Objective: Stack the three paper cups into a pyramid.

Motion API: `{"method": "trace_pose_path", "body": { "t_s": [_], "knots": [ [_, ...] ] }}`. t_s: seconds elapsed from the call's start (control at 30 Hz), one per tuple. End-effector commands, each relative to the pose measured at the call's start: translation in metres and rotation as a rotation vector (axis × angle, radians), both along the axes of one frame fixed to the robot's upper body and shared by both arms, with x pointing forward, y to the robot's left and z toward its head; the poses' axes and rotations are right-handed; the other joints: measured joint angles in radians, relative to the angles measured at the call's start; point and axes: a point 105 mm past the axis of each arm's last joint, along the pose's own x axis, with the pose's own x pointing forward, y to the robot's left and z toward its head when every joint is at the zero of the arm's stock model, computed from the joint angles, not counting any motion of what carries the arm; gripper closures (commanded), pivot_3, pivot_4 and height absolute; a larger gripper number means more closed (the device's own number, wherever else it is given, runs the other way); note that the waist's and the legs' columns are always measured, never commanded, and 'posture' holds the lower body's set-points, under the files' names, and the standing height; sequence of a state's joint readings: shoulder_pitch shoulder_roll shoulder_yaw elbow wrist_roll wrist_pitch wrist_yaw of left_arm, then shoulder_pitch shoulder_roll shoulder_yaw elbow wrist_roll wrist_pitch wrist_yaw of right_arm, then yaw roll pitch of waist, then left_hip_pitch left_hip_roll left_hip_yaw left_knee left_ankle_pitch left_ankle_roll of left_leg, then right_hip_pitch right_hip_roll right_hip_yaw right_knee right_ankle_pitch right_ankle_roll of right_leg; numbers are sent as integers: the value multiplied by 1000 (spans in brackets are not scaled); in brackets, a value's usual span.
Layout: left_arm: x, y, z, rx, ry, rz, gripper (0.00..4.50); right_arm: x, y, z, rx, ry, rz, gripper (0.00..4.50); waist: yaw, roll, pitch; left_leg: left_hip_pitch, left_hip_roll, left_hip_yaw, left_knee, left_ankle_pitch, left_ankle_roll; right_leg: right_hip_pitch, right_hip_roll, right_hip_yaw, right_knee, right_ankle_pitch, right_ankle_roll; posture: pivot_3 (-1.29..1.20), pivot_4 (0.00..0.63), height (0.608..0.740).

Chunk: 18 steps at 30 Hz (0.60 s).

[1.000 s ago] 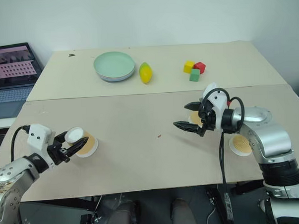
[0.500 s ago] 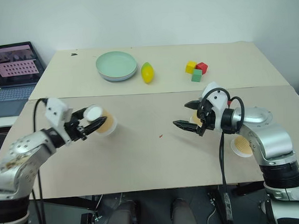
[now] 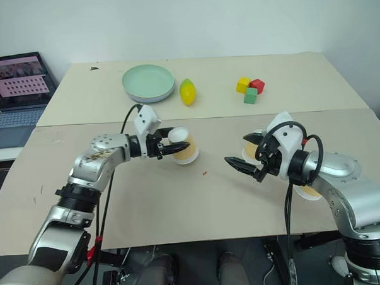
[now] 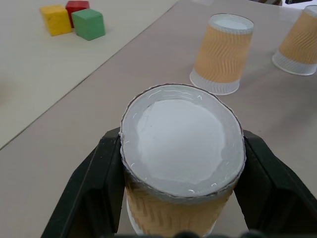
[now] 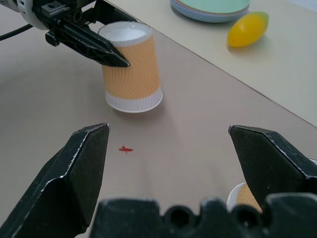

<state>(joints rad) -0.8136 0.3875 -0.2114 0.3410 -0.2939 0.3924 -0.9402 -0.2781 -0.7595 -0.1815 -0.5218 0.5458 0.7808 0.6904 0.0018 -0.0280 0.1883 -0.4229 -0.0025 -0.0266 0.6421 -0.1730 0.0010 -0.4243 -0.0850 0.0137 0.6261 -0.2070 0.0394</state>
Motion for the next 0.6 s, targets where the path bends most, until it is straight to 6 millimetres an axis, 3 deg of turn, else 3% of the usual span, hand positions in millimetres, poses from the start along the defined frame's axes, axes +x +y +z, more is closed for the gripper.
{"method": "trace_pose_path", "body": {
  "t_s": [0.03,0.23,0.27,0.37,0.6],
  "knots": [
    [-4,-11,9,35,-62,-86,1865,-7,-3,12,10,-61,-34,0,-1,0,0,0,0,0,0,0,0,0,0,0,0,0,0,0,150,740],
    [-1,-6,2,89,-79,-89,1865,-9,-6,11,14,-65,-63,0,-1,0,0,0,0,0,0,0,0,0,0,0,0,0,0,0,150,740],
    [-1,-4,2,92,-79,-89,1007,-9,-6,11,15,-66,-65,0,-1,0,0,0,0,0,0,0,0,0,0,0,0,0,0,0,150,740],
    [-1,1,2,93,-60,-88,72,-8,-6,11,17,-69,-68,0,-1,0,0,0,0,0,0,0,0,0,0,0,0,0,1,0,150,740],
    [0,5,16,40,-56,-60,72,-6,-5,11,20,-66,-57,0,-1,0,0,0,0,0,0,0,0,0,0,0,0,0,1,0,150,740]
  ]
}}
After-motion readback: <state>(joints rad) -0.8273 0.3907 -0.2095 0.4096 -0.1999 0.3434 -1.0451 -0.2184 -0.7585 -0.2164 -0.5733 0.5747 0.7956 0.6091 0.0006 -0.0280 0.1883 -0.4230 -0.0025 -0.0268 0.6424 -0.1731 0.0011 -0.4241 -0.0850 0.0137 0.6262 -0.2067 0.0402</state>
